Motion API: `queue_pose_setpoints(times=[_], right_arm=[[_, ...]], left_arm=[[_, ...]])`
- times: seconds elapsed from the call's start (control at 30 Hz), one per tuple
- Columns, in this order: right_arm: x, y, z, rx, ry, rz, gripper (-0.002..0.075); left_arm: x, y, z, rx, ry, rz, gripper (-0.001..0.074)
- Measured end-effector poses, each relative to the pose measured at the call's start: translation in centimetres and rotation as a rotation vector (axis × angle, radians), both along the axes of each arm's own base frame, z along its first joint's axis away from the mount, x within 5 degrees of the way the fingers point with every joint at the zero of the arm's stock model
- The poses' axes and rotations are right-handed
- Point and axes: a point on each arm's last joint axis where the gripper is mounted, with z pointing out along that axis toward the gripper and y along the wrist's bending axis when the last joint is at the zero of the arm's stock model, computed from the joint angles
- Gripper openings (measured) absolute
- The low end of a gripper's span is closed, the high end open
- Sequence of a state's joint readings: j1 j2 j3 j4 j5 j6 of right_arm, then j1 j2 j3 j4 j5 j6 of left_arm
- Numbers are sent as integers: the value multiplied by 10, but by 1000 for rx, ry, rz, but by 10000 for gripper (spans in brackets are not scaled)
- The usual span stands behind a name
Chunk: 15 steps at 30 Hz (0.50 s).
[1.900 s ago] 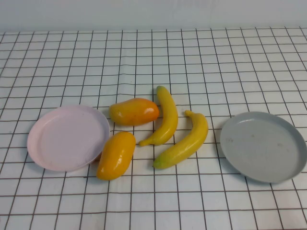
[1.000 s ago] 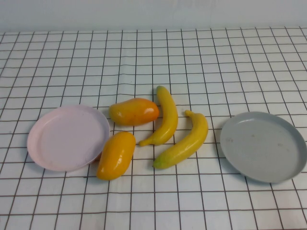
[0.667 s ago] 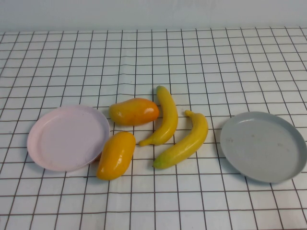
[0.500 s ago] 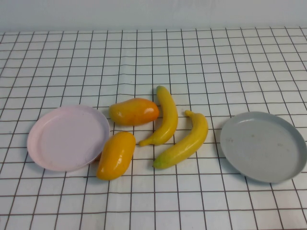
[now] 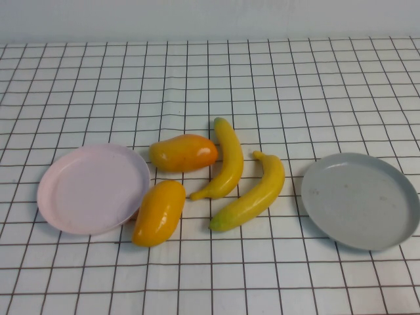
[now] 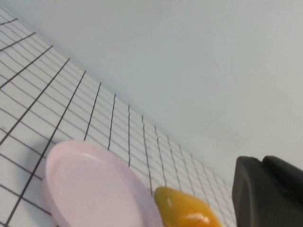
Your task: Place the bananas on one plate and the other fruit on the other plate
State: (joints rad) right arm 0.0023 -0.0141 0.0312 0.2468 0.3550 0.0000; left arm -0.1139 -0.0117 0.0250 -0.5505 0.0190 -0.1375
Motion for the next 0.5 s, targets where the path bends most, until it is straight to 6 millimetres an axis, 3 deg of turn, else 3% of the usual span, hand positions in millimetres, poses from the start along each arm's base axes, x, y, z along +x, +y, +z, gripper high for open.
queue_pose_setpoints(times=[0.37, 0.5], right_arm=[[0, 0, 0, 0, 0, 0, -16], [0, 0, 0, 0, 0, 0, -16]], left_arm=[[0, 5, 7, -75, -75, 52, -2], [-1, -2, 7, 18, 6, -21, -2]])
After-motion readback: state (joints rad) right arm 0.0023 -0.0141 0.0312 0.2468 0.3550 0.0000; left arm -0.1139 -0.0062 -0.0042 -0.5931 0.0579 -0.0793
